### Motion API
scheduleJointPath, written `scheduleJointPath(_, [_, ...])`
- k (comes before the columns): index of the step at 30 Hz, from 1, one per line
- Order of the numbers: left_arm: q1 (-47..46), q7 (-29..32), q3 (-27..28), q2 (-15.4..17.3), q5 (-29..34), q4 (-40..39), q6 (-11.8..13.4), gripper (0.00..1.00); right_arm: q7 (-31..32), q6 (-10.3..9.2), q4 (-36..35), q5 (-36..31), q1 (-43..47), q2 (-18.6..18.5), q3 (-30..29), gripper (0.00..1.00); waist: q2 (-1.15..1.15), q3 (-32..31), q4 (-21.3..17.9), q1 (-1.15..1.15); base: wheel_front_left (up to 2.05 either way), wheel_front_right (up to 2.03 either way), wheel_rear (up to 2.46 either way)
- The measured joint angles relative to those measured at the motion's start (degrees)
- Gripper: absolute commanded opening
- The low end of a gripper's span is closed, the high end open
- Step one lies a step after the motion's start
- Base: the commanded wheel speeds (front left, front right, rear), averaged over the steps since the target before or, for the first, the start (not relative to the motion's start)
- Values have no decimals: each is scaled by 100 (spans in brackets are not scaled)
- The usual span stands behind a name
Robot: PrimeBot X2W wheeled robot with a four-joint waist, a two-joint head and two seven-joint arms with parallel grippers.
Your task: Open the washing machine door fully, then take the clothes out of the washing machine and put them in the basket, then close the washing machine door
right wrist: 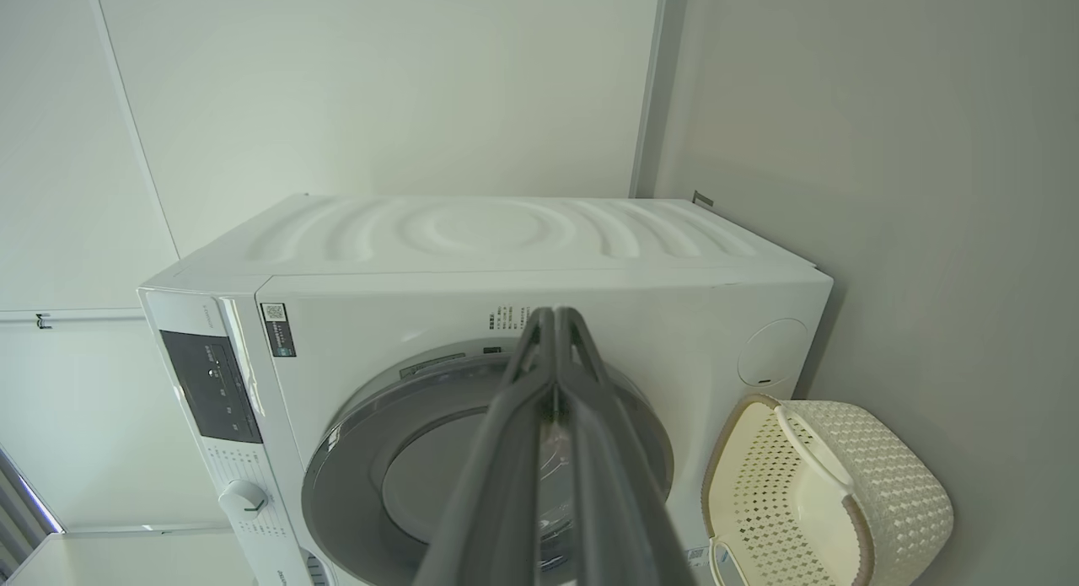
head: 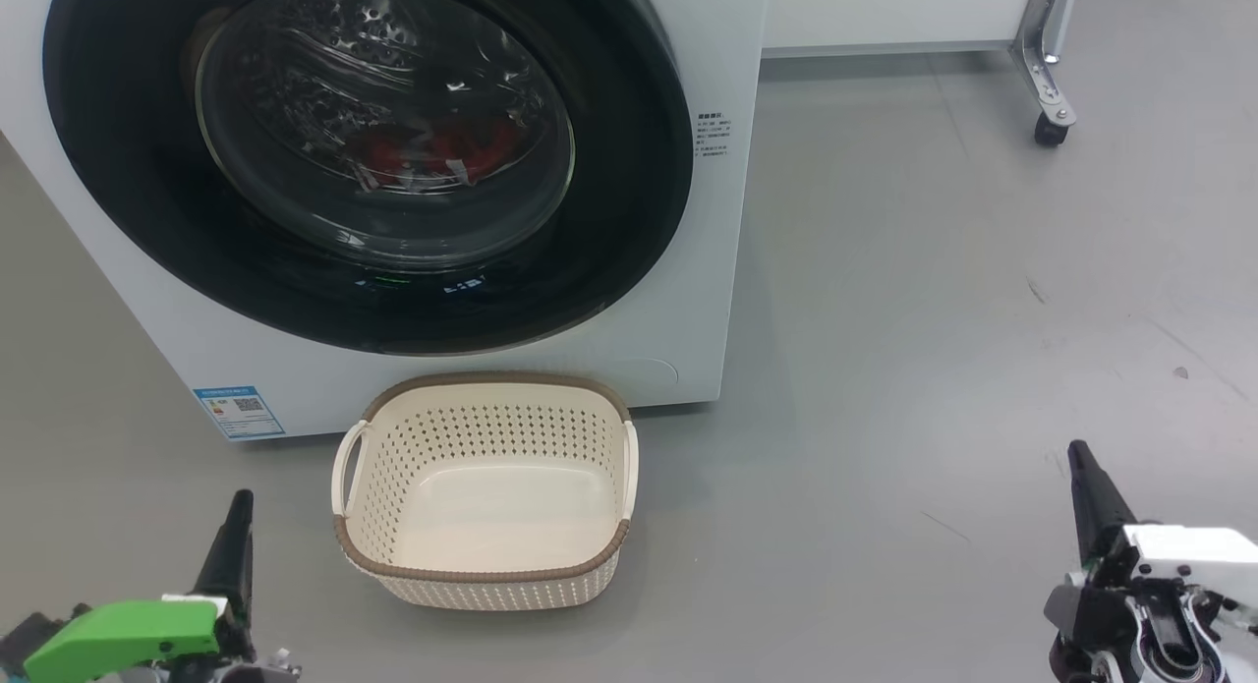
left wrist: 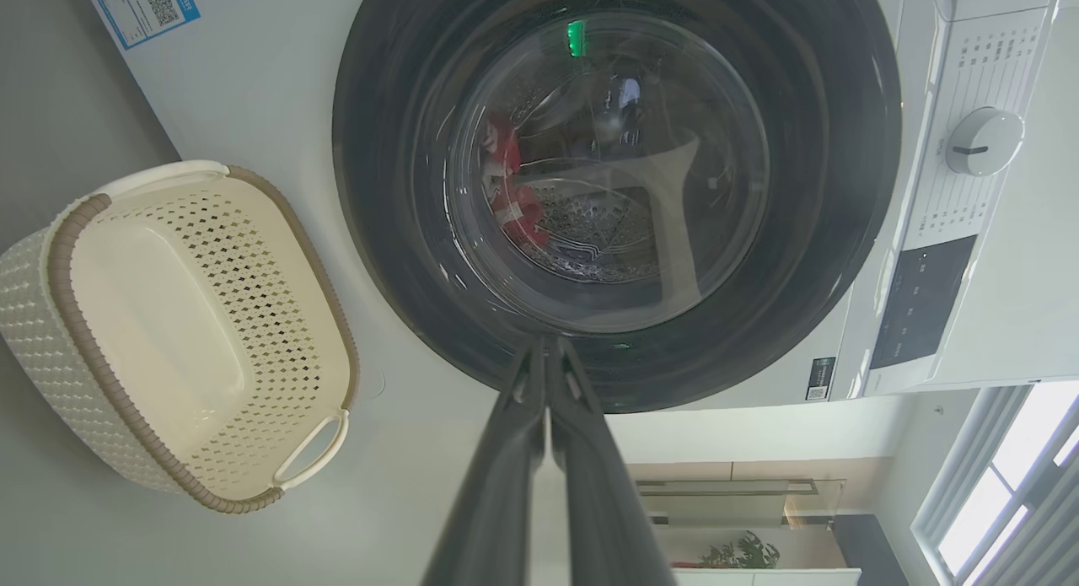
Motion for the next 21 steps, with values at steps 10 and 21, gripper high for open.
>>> scheduleJointPath(10, [292, -10, -68, -147, -2, 258, 2, 100, -9, -2, 286, -2, 332, 168, 19, 100, 0, 4, -1, 0, 0, 0, 0])
scheduleJointPath(21, [281, -152, -167, -146, 25, 92, 2, 100, -127, -2, 193, -188, 324, 132, 54, 100, 0, 18, -3, 0, 0, 0, 0])
